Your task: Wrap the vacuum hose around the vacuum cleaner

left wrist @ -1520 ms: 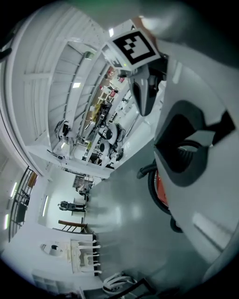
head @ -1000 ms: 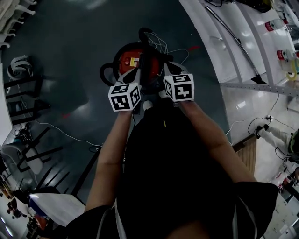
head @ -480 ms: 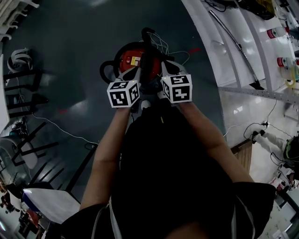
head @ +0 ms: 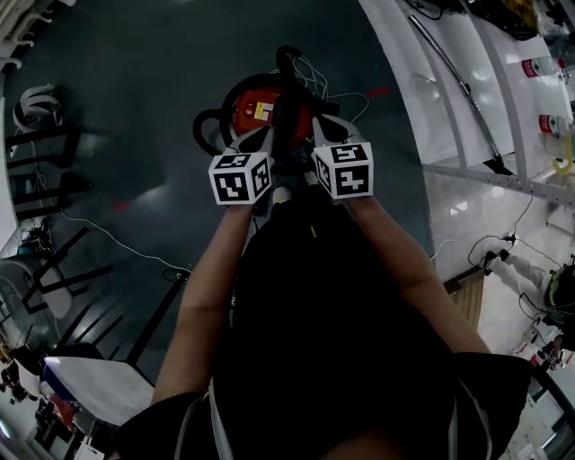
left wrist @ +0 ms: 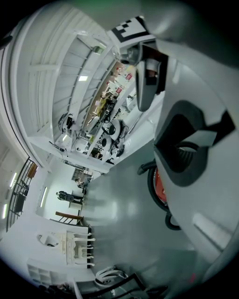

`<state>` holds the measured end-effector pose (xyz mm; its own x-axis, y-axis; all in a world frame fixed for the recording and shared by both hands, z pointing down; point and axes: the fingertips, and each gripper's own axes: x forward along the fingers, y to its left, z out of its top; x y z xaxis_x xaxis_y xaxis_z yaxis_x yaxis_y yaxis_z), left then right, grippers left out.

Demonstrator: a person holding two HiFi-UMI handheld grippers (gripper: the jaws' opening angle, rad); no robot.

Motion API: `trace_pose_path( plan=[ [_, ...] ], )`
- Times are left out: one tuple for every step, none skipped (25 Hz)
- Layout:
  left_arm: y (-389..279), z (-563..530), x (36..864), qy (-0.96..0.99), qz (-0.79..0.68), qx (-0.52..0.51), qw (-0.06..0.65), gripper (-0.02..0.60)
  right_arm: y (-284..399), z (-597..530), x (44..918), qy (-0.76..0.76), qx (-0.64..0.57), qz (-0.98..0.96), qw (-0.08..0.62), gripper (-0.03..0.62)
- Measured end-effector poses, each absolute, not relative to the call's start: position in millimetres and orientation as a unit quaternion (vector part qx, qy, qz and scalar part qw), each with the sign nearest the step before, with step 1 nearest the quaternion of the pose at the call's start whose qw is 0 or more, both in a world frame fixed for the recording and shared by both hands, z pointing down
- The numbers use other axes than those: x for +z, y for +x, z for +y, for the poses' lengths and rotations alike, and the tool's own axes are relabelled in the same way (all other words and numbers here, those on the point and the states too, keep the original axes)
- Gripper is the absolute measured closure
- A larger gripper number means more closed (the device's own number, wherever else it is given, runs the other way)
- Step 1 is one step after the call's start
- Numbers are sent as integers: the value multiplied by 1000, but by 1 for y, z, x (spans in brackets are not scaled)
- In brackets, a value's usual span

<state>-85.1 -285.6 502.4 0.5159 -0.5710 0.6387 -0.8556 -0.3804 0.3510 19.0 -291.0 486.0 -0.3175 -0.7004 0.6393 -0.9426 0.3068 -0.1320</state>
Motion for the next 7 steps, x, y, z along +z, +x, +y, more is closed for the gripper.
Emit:
trace_pose_path(
  plan=[
    [-82,-284,503,803,-442,210,341,571,21,-290,486,530,253,-773,241,600],
    [-80,-283,504,802,-439,208,346,571,22,-289,487,529,254,-773,241,600],
    [-80,-283,505,802,-437,207,350,571,21,-290,487,528,254,-774,240,600],
    [-81,-284,505,803,-435,208,351,571,19,-292,487,528,255,-774,239,600],
    [-84,-285,505,803,-435,209,350,571,16,-293,487,526,255,-775,238,600],
    [-86,-286,505,803,-435,212,349,571,12,-295,487,524,256,-777,237,599],
    [-89,-288,505,803,-435,214,347,571,9,-296,487,522,258,-778,236,600]
  ],
)
